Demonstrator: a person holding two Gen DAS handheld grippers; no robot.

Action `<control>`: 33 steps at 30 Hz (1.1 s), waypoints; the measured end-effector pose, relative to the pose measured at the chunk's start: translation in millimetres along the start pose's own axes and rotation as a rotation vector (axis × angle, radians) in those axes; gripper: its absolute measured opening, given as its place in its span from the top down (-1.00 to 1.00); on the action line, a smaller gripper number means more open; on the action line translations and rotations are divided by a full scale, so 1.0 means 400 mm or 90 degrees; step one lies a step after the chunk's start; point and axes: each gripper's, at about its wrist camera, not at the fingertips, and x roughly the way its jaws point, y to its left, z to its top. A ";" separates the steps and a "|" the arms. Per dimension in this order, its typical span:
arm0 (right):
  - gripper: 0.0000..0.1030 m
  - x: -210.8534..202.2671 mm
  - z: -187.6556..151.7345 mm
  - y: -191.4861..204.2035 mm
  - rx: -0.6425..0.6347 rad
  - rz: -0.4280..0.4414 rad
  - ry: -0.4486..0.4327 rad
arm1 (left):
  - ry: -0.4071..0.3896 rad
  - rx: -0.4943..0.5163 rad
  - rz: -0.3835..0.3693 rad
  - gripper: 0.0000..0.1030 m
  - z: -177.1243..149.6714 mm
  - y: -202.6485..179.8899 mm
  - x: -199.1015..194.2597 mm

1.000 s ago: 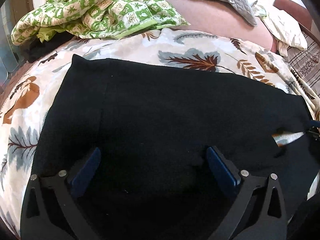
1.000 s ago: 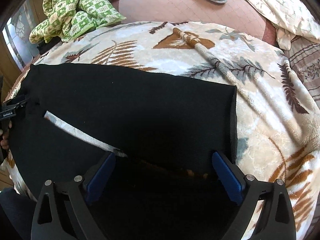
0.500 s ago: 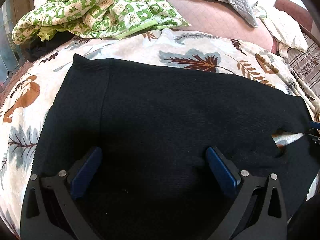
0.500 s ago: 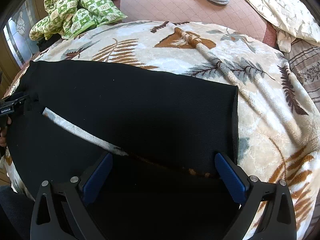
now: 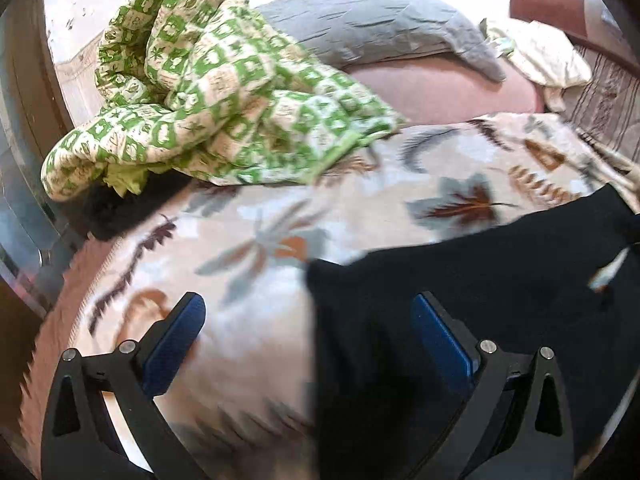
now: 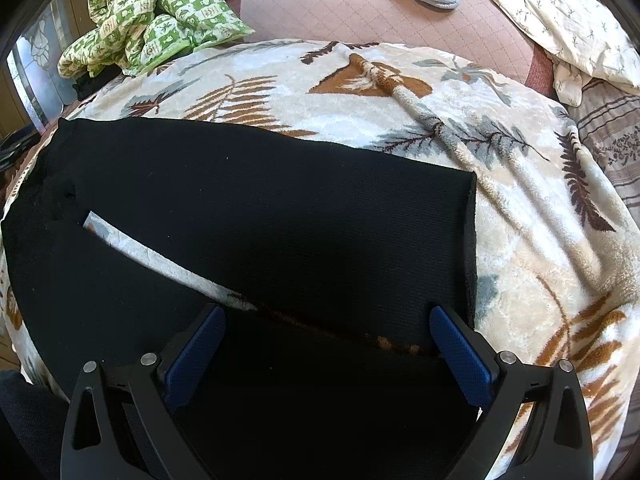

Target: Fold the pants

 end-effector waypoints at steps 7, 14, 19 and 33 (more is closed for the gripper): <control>-0.99 0.000 0.000 0.001 0.001 -0.003 0.000 | 0.059 0.002 -0.100 -0.29 0.018 0.007 0.114; -0.99 0.000 0.000 0.001 0.000 -0.003 0.000 | 0.063 -0.021 -0.128 -0.13 0.017 0.006 0.124; -0.99 0.000 -0.001 0.000 0.001 -0.004 0.000 | 0.073 -0.004 -0.136 -0.10 0.026 -0.013 0.138; -0.99 0.000 -0.001 0.000 0.001 -0.005 0.000 | 0.083 0.013 -0.135 0.82 0.040 -0.038 0.120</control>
